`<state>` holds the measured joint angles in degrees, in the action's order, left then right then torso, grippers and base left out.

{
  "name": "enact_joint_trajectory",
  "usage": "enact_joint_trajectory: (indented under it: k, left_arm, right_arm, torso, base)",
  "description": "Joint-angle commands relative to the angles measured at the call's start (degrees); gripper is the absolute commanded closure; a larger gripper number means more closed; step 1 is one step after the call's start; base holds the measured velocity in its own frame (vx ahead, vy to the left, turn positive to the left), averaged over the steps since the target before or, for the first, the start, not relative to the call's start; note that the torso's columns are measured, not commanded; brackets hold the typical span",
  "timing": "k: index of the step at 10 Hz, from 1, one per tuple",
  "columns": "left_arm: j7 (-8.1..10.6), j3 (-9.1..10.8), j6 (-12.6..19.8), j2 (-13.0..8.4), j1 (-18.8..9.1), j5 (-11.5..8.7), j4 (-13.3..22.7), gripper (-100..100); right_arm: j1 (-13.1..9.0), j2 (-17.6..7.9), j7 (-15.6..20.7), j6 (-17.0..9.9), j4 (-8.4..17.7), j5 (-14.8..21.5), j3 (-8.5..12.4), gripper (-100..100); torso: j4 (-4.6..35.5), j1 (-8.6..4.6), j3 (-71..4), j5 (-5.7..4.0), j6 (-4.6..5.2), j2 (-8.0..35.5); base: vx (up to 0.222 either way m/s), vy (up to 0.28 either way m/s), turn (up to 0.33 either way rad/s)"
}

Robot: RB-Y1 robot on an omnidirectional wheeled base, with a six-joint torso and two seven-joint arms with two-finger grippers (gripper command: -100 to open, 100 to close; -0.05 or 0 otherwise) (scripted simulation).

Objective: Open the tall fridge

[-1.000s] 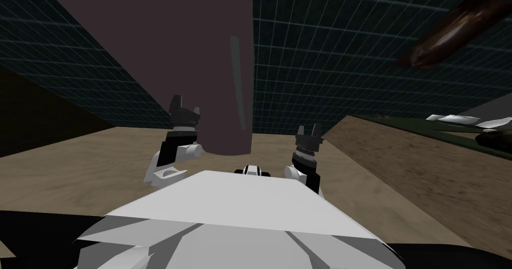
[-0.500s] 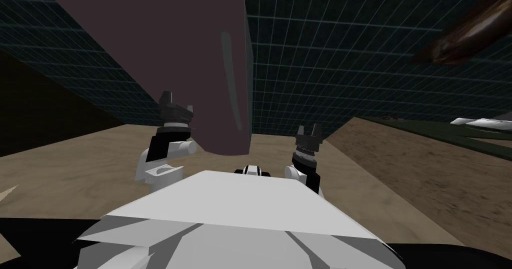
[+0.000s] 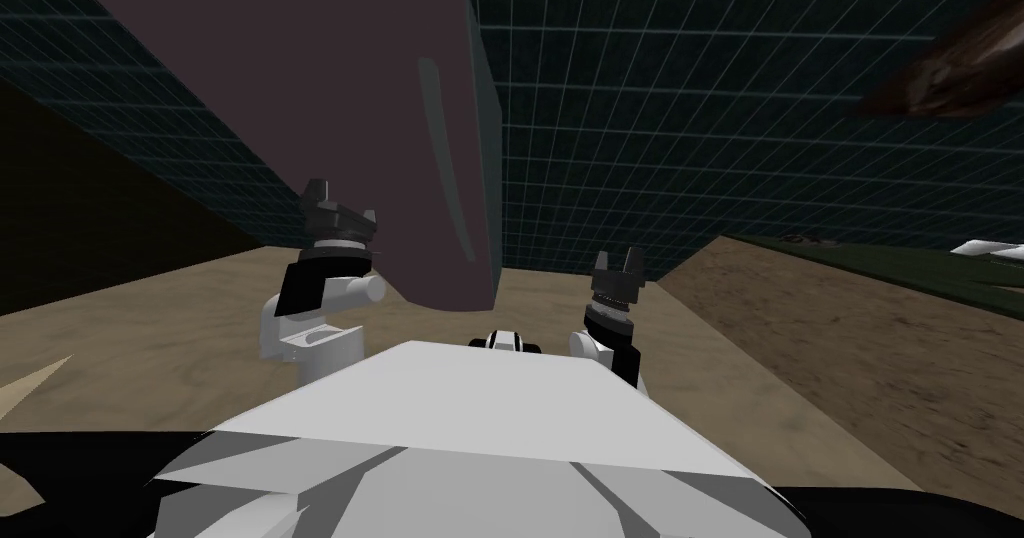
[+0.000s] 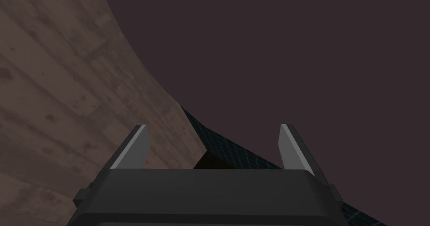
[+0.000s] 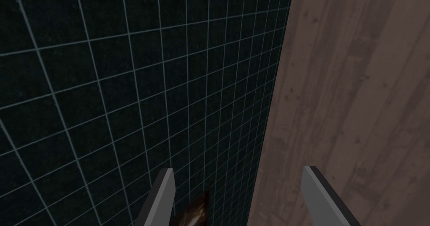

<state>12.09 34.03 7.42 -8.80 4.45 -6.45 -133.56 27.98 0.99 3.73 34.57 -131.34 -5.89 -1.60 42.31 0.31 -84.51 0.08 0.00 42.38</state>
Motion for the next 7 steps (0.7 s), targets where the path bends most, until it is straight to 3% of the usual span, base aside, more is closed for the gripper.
enact_joint_trajectory:
  k: [1,2,3,4,5,6,7]
  left_arm:
    - [1.34,2.84,4.16,-0.31,-1.73,-0.65,0.01,-100]
    - [2.49,5.29,5.98,-0.36,-3.47,-1.11,0.07,-100]
    - [2.49,5.29,7.7,-0.36,-3.47,-1.11,0.07,-100]
    - [3.66,7.67,9.81,-0.43,-5.19,-1.58,0.15,-100]
    - [3.66,7.67,11.21,-0.43,-5.19,-1.58,0.15,-100]
    - [4.85,9.97,13.24,-0.55,-6.86,-2.05,0.23,-100]
    - [4.85,9.97,14.68,-0.55,-6.86,-2.05,0.23,-100]
  right_arm:
    - [0.01,0.0,0.0,0.0,0.0,0.0,0.0,0]
    - [0.0,0.0,0.0,0.0,0.0,0.0,0.0,0]
    - [0.01,0.01,0.0,0.0,0.0,0.0,-0.01,0]
    - [0.0,0.01,0.0,0.0,0.0,0.0,-0.01,0]
    - [0.01,0.01,0.0,0.0,0.0,0.0,-0.01,0]
    - [0.0,0.01,0.0,0.0,0.0,0.0,-0.01,0]
    - [0.0,0.01,0.0,0.0,0.0,0.0,-0.01,0]
  torso:
    - [0.0,-0.17,-0.02,-0.02,-0.03,-0.04]
    - [-0.03,-0.31,-0.05,-0.08,0.01,-0.1]
    - [-0.05,-0.53,-0.11,-0.14,0.0,-0.19]
    - [-0.05,-0.43,-0.1,-0.13,0.02,-0.17]
    - [-0.04,-0.38,-0.09,-0.1,0.0,-0.16]
    - [-0.01,-0.25,-0.03,-0.07,0.0,-0.05]
    - [0.0,-0.37,-0.01,-0.08,0.0,-0.02]
  base:
    - [0.041,-0.105,0.059]
    - [0.067,-0.155,0.078]
    - [0.06,-0.147,0.045]
    - [0.067,-0.159,0.057]
    - [0.046,-0.143,0.045]
    - [0.036,-0.177,0.063]
    - [0.046,-0.14,0.041]
